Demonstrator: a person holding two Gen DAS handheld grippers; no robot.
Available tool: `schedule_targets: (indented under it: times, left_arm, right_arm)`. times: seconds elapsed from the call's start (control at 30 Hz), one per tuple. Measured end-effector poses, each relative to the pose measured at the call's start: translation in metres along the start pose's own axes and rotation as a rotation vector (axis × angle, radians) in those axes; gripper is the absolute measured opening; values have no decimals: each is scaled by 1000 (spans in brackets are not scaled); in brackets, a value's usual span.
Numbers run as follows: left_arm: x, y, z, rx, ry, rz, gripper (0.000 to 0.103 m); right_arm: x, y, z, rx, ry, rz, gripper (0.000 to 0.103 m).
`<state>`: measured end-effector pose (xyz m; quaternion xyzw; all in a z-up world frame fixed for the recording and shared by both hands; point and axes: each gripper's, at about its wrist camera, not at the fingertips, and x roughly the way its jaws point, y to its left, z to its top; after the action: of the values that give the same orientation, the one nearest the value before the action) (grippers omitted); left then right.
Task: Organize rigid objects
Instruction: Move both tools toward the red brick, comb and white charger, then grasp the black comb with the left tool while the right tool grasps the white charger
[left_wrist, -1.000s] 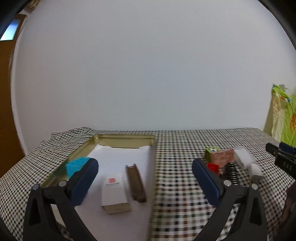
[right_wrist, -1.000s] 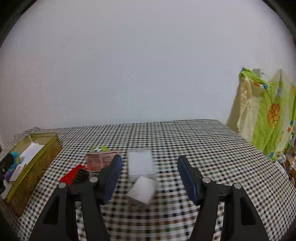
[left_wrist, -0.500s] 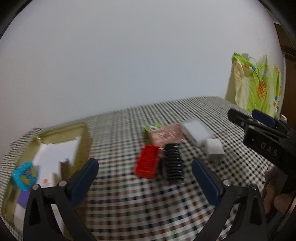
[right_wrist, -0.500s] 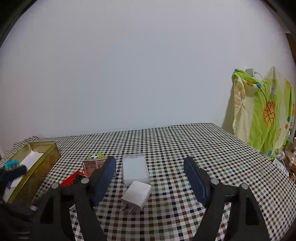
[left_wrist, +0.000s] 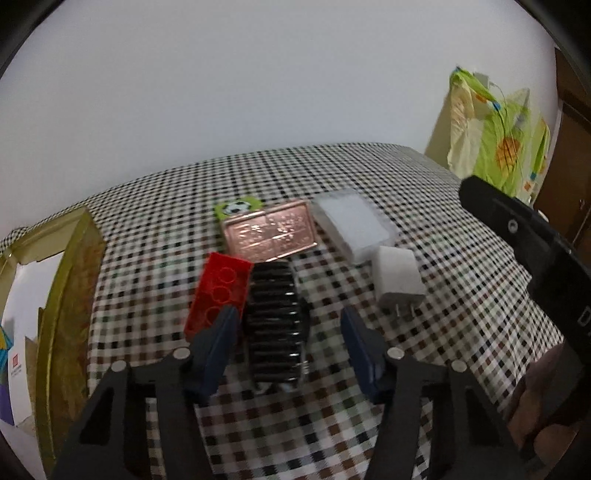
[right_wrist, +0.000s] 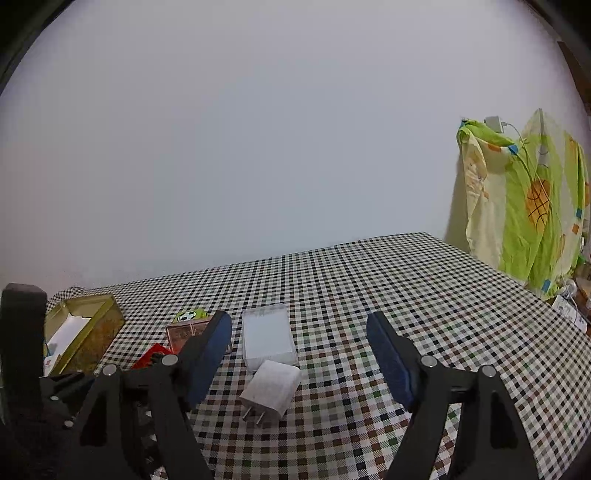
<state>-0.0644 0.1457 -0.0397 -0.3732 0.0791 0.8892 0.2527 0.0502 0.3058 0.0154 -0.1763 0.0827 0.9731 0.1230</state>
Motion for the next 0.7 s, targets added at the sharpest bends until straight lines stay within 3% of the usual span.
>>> schedule_targets:
  times: [0.17,0.37,0.53,0.6,0.7]
  left_arm:
    - [14,2,2,-16,74,-8,30]
    - [13,16,2,-87,62,-91,26]
    - [-9,34,-3,-169,-65,-139,26]
    - [-22,43,-7,-197,-128,-116,26]
    - [-41,55,-12,-213,-211,-17,26]
  right_arm:
    - [4,-3,0,21,22,6,78]
    - [10,-12,0,64,52,10,78]
    - [15,-24,1,119,77,13,78]
    - [18,-29,0,144,92,16,78]
    - [23,-34,-2,172,117,23,78]
